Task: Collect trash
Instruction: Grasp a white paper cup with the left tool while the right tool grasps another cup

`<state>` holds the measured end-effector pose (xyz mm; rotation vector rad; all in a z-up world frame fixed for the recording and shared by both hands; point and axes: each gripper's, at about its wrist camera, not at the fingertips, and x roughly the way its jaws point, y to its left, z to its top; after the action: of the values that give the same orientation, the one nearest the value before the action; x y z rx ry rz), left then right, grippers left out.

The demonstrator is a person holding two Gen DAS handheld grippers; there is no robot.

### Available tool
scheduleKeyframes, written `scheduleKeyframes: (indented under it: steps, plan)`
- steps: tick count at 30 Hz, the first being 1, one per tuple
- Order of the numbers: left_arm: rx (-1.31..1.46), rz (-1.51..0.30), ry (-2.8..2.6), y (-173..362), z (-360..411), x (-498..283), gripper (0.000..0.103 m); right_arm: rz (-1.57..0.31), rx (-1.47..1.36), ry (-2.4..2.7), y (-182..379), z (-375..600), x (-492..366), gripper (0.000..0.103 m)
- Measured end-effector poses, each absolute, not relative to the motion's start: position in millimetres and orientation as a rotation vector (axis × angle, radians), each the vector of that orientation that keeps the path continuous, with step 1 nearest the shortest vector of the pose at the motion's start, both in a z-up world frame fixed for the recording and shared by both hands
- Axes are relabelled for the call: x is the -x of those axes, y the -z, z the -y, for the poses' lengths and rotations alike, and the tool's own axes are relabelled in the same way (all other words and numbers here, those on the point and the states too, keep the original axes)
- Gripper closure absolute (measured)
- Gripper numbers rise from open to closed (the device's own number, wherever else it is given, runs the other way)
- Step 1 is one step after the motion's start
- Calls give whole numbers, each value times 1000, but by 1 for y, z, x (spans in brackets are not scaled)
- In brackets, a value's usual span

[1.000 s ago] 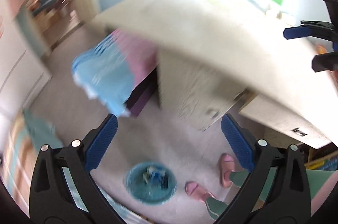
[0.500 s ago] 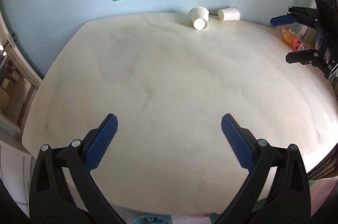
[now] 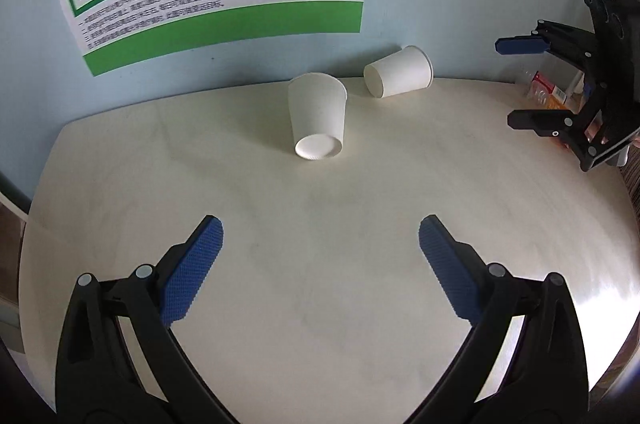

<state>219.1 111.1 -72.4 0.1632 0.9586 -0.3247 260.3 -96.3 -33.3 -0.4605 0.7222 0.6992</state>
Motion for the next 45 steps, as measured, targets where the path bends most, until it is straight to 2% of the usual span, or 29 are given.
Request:
scheduleKeyframes:
  steps: [16, 20, 21, 23, 24, 25, 27, 28, 29, 37, 45]
  plan:
    - [-272, -1028, 321, 151, -64, -354, 7, -807, 278, -685, 97, 156, -386, 15]
    - [-237, -1016, 339, 166, -69, -372, 7, -844, 244, -729, 113, 153, -397, 26]
    - [-228, -1021, 340, 170, -70, -376, 10, -851, 242, -737, 117, 151, -398, 29]
    - [-222, -1036, 359, 176, -71, -381, 20, -863, 230, -758, 124, 147, -401, 42]
    - [-224, -1049, 365, 179, -70, -383, 31, -870, 219, -767, 126, 144, -403, 47]
    - [-225, -1062, 376, 183, -70, -384, 39, -873, 209, -775, 128, 141, -404, 59]
    - [-225, -1053, 377, 183, -71, -384, 43, -891, 200, -791, 131, 137, -406, 78]
    - [-217, -1044, 382, 181, -72, -381, 46, -905, 182, -808, 132, 135, -406, 93]
    - [-212, -1038, 389, 179, -73, -379, 47, -911, 172, -818, 131, 135, -403, 98]
    - [-200, -984, 408, 149, -83, -337, 49, -873, 160, -867, 99, 132, -366, 99]
    - [-214, -942, 340, 96, -129, -281, 48, -832, 235, -907, 51, 103, -328, 99]
